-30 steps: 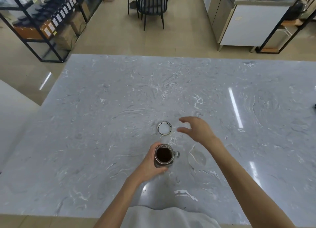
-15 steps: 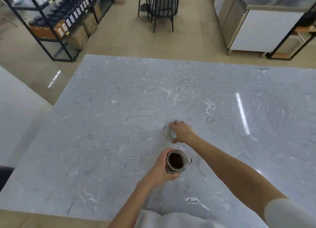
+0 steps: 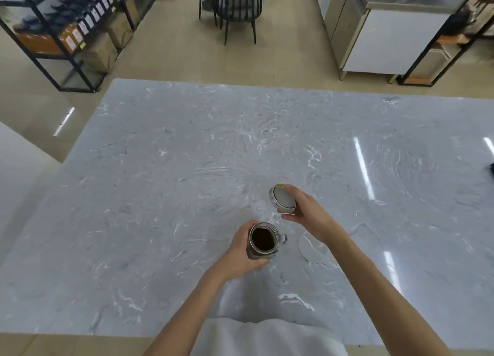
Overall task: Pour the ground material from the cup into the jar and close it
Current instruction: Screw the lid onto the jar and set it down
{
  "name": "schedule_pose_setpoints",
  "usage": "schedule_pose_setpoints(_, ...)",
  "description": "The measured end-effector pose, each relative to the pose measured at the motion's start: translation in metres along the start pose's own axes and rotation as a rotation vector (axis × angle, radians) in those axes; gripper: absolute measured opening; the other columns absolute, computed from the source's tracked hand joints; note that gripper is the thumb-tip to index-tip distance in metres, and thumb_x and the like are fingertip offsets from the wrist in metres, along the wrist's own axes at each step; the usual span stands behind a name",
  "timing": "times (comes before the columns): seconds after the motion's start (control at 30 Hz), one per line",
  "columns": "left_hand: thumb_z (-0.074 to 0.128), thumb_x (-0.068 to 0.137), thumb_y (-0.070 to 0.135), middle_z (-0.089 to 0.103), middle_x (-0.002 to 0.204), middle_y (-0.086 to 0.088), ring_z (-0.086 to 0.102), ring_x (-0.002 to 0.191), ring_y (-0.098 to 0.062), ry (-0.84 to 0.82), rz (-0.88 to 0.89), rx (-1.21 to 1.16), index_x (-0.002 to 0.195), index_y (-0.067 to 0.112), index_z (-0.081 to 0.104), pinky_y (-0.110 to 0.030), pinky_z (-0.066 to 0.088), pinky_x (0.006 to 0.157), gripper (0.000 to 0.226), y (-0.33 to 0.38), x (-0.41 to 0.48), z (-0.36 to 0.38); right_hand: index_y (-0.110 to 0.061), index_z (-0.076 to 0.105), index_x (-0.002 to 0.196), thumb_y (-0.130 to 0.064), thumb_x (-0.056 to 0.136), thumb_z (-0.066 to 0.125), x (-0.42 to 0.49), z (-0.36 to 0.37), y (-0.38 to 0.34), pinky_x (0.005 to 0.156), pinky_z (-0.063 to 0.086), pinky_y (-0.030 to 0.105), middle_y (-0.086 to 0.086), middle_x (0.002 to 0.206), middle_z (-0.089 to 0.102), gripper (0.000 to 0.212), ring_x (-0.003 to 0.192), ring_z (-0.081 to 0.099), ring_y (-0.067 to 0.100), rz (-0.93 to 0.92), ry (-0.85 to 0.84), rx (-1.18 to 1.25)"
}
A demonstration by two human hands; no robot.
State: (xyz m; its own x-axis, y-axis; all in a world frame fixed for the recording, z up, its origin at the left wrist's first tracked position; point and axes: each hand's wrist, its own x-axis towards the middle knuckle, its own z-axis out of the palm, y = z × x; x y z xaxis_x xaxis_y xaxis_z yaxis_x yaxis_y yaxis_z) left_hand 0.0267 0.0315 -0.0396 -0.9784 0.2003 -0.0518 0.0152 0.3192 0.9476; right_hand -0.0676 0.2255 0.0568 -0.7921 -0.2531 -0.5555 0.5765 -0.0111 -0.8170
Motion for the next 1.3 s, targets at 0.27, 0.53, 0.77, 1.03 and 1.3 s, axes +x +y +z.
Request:
schedule_pose_setpoints(0.27, 0.089, 0.066, 0.039, 0.045, 0.125, 0.032, 0.052, 0.122, -0.004, -0.072, -0.05, 0.018, 0.126, 0.064, 0.032, -0.022, 0.043, 0.103, 0.087, 0.001, 0.0, -0.005, -0.016, 0.056, 0.124, -0.039, 0.081, 0.079, -0.047, 0.0, 0.017, 0.086, 0.056, 0.031, 0.016, 0.12, 0.065, 0.054, 0.102, 0.067, 0.026, -0.12, -0.021, -0.058)
schedule_pose_setpoints(0.53, 0.089, 0.064, 0.039, 0.041, 0.141, 0.011, 0.05, 0.13, -0.012, -0.147, -0.131, -0.015, 0.13, 0.062, 0.024, -0.039, 0.049, 0.106, 0.096, -0.004, 0.002, -0.006, -0.022, 0.043, 0.142, -0.039, 0.082, 0.075, -0.052, 0.048, 0.004, 0.093, 0.044, 0.026, 0.004, 0.13, 0.045, 0.07, 0.113, 0.047, 0.02, -0.551, -0.187, -1.56)
schedule_pose_setpoints(0.77, 0.091, 0.065, 0.042, 0.044, 0.137, 0.01, 0.052, 0.127, -0.012, -0.166, -0.187, 0.043, 0.123, 0.068, 0.021, -0.033, 0.053, 0.102, 0.094, -0.003, 0.002, -0.008, -0.022, 0.041, 0.144, -0.034, 0.085, 0.072, -0.047, 0.064, 0.001, 0.09, 0.049, 0.031, 0.004, 0.133, 0.045, 0.068, 0.115, 0.045, 0.021, -0.59, -0.251, -1.809)
schedule_pose_setpoints(1.03, 0.088, 0.066, 0.047, 0.039, 0.145, 0.007, 0.048, 0.133, -0.016, -0.196, -0.19, 0.061, 0.117, 0.078, 0.015, -0.039, 0.051, 0.106, 0.095, -0.002, 0.001, -0.013, -0.021, 0.041, 0.145, -0.03, 0.085, 0.074, -0.037, 0.059, -0.008, 0.096, 0.045, 0.029, 0.004, 0.135, 0.048, 0.07, 0.121, 0.044, 0.021, -0.717, -0.471, -1.889)
schedule_pose_setpoints(1.3, 0.088, 0.066, 0.047, 0.038, 0.144, 0.007, 0.047, 0.131, -0.014, -0.182, -0.196, 0.076, 0.13, 0.064, 0.023, -0.041, 0.05, 0.106, 0.093, -0.004, 0.002, -0.014, -0.019, 0.046, 0.14, -0.049, 0.084, 0.069, -0.037, 0.062, -0.009, 0.083, 0.051, 0.032, 0.007, 0.123, 0.053, 0.068, 0.107, 0.051, 0.023, -0.576, -0.359, -1.88)
